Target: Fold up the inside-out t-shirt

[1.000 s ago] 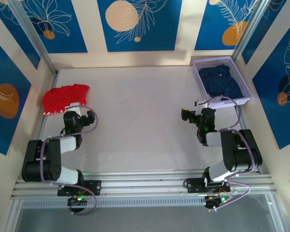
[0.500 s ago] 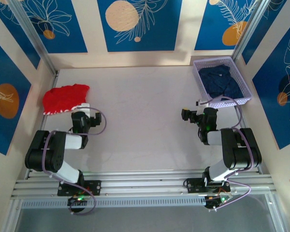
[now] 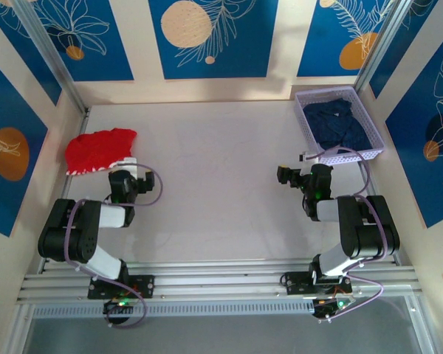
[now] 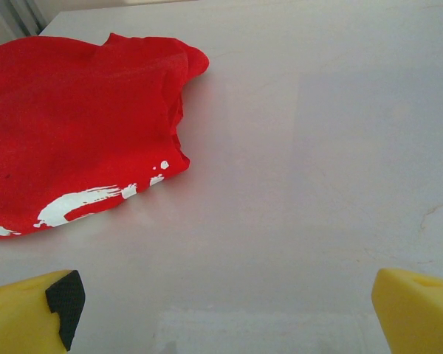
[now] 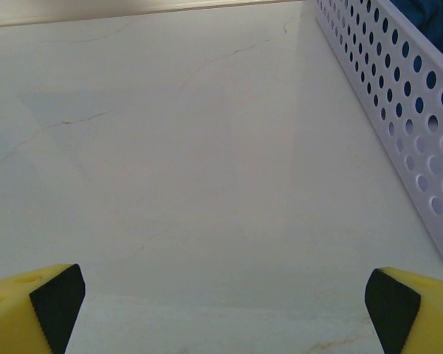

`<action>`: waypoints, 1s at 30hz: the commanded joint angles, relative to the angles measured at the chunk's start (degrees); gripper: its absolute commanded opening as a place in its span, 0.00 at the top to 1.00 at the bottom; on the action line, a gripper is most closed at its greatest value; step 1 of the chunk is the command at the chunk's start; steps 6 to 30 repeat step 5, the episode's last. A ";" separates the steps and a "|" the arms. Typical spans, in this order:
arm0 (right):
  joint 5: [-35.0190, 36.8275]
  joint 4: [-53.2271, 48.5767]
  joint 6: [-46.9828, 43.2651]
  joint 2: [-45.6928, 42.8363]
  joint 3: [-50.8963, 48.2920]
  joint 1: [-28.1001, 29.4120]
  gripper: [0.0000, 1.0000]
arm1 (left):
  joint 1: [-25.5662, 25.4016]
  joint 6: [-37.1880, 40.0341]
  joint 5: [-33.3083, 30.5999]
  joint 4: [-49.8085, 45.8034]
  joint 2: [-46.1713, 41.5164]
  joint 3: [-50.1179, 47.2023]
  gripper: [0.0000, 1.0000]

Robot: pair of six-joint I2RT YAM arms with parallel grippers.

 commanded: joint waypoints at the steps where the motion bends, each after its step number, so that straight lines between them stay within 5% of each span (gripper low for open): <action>1: -0.73 0.68 0.55 0.14 1.37 -0.21 0.01 | -0.39 1.28 -0.79 2.35 -0.44 0.30 0.00; 30: -0.76 0.87 0.58 0.06 1.25 -0.29 0.01 | -0.39 1.28 -0.75 2.36 -0.44 0.30 0.00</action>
